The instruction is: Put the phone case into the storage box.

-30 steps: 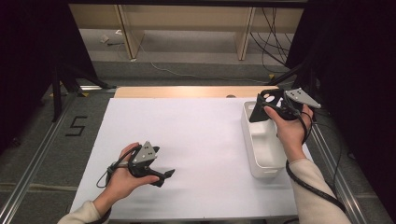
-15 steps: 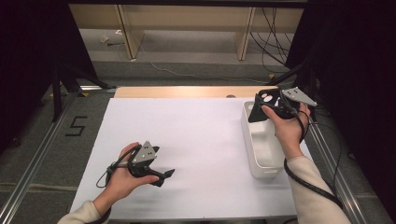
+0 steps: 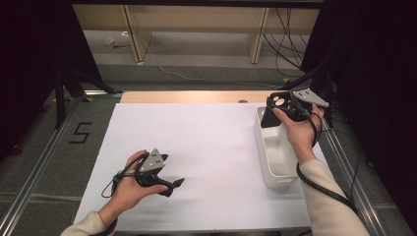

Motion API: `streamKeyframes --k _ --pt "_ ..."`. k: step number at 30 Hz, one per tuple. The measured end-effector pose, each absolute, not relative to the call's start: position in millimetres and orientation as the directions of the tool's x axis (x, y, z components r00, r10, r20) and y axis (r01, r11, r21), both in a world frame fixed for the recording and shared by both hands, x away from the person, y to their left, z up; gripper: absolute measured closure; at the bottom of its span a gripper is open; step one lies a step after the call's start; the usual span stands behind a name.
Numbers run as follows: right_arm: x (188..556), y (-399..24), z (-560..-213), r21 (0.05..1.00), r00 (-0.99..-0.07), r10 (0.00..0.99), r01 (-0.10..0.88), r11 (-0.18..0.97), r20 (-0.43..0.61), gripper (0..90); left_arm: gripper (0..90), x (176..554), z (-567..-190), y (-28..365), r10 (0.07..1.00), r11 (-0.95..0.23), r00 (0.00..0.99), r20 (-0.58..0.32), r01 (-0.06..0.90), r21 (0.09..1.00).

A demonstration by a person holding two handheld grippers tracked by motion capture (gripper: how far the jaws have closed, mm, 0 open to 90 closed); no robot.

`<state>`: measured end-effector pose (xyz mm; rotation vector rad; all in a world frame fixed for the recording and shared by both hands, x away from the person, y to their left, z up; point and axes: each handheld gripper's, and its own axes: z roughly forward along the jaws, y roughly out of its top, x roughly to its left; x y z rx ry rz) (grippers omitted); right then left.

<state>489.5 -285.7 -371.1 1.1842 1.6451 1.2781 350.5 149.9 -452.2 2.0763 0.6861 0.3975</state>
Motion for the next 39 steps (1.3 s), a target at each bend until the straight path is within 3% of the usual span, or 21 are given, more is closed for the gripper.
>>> streamKeyframes --k 39 --pt "531 -281 -400 0.922 -0.302 0.953 0.366 0.129 -0.014 14.7 2.5 351 -451 150 0.608 -0.445 0.794 0.021 0.319 0.837"
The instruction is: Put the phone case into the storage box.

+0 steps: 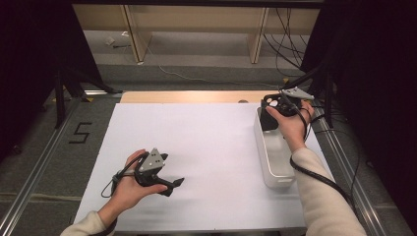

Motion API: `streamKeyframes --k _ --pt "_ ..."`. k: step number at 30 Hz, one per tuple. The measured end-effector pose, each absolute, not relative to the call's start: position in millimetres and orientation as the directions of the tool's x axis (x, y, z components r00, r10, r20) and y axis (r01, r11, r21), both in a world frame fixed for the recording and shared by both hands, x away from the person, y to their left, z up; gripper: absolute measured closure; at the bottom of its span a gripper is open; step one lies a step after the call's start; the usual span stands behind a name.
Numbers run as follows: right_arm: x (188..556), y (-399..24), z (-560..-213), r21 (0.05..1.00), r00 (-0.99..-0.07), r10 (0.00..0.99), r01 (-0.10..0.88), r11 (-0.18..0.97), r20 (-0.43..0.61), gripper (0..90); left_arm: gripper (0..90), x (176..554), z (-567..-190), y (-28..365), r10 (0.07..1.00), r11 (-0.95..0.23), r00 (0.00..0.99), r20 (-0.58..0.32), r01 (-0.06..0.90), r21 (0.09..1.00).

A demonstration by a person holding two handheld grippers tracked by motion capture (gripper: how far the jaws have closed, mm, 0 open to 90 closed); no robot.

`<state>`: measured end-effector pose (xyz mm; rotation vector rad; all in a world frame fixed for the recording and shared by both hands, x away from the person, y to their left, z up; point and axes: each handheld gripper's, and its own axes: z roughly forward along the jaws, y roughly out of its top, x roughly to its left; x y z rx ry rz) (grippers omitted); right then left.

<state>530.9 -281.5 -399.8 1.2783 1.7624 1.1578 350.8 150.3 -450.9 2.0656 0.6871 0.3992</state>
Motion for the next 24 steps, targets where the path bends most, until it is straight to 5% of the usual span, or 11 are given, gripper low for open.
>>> streamKeyframes --k 24 --pt "544 -279 -409 0.914 -0.296 0.955 0.378 0.147 -0.031 8.9 2.3 351 -451 150 0.608 -0.441 0.793 0.019 0.318 0.840"
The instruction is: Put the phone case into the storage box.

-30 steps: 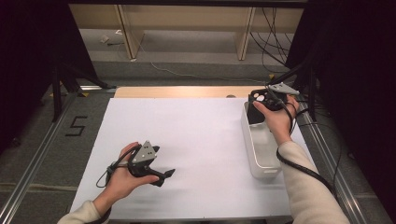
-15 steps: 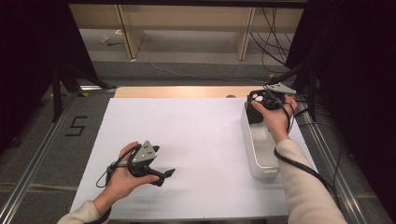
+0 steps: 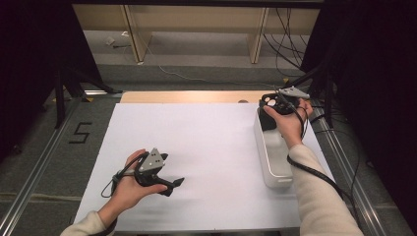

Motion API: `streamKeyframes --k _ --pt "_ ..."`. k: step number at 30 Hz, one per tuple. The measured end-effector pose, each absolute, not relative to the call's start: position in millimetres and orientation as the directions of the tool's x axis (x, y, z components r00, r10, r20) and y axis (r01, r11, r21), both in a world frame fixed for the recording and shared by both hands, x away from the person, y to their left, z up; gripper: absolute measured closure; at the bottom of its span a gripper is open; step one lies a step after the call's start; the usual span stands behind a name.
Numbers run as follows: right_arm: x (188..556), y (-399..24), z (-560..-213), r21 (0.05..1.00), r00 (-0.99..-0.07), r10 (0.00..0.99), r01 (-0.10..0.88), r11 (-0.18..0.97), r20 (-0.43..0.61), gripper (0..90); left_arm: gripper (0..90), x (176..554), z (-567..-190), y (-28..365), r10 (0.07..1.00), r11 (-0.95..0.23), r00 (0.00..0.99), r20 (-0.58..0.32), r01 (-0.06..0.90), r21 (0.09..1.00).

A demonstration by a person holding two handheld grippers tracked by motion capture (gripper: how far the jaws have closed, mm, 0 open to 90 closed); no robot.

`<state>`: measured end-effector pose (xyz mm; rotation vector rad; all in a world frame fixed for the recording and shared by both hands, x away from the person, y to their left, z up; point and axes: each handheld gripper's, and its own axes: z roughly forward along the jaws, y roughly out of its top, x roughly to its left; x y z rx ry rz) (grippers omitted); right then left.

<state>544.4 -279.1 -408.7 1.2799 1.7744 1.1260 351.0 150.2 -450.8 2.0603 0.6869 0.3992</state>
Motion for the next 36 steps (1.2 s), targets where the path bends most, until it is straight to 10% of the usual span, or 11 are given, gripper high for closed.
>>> streamKeyframes --k 36 --pt "516 -284 -390 0.938 -0.297 0.955 0.324 0.120 -0.019 3.9 2.1 351 -449 151 0.613 -0.443 0.790 0.025 0.317 0.838"
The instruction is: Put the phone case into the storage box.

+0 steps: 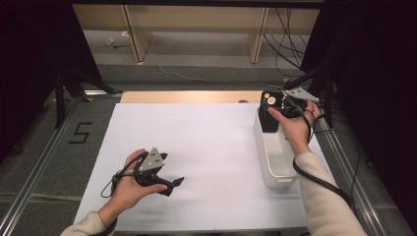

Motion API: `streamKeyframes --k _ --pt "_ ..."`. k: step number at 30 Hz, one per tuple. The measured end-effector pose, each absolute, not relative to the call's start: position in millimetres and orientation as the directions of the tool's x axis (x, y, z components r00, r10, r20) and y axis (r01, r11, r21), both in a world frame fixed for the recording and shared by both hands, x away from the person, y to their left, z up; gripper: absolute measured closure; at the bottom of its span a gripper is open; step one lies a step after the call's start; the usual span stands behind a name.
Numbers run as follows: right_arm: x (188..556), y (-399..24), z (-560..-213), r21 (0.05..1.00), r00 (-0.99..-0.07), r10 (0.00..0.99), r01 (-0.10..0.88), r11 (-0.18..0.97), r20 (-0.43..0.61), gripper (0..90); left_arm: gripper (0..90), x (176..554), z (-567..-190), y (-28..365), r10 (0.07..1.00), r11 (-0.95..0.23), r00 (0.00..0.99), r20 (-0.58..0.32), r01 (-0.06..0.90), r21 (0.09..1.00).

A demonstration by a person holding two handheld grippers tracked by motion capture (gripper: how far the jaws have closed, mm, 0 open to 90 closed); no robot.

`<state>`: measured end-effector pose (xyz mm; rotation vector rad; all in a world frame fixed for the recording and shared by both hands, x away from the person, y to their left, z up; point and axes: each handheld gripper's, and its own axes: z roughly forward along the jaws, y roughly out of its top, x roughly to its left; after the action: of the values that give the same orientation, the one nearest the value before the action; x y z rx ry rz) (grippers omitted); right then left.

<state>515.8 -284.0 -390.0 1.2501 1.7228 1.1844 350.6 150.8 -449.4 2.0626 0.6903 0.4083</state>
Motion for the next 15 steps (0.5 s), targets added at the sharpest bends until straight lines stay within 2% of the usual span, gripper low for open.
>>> streamKeyframes --k 15 --pt "474 -293 -380 0.945 -0.377 0.926 0.300 0.133 -0.010 6.0 2.0 350 -449 151 0.619 -0.440 0.785 0.025 0.321 0.839"
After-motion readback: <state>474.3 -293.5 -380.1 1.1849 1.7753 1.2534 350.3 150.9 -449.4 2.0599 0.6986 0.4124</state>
